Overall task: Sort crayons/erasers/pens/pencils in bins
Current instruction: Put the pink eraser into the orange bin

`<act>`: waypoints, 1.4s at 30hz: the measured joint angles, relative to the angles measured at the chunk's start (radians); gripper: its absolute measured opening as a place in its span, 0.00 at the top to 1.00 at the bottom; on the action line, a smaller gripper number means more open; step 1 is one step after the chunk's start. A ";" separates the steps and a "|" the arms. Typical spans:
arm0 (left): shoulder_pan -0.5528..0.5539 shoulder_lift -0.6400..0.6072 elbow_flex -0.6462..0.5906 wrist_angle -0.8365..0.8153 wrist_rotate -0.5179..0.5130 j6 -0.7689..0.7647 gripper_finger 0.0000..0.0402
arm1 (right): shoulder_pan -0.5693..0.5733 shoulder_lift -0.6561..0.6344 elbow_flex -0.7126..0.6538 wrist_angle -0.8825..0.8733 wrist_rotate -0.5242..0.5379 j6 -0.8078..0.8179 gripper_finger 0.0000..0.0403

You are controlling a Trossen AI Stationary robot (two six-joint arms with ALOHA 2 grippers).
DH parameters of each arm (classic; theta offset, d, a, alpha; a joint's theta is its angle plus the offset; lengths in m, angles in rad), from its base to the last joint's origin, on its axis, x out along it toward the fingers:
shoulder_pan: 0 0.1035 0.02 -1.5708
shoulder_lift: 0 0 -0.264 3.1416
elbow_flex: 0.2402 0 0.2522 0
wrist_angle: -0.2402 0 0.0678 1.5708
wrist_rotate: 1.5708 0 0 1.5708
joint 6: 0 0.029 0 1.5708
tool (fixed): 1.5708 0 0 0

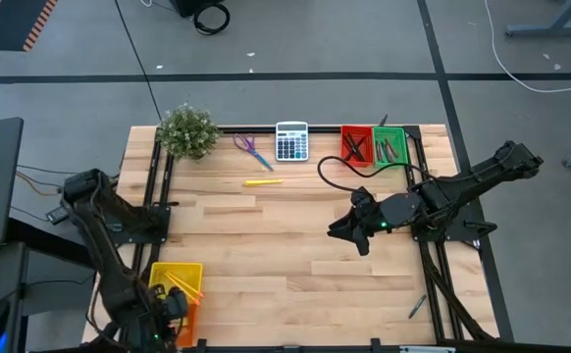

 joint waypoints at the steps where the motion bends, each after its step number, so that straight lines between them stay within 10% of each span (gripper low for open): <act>1: 0.000 -0.010 0.021 -0.040 0.000 0.003 0.52 | 0.000 0.000 0.000 0.000 0.000 -0.004 0.68; 12: 0.204 -0.157 0.192 -0.393 -0.116 0.241 0.59 | 0.007 0.000 0.000 0.004 0.000 0.014 0.68; 31: 1.283 -0.150 0.192 -0.345 0.128 1.494 0.63 | 0.007 0.000 0.000 0.003 0.184 0.134 0.68; 42: 1.435 -0.044 0.192 -0.321 0.273 1.652 0.64 | 0.007 0.000 0.000 -0.005 0.263 0.235 0.68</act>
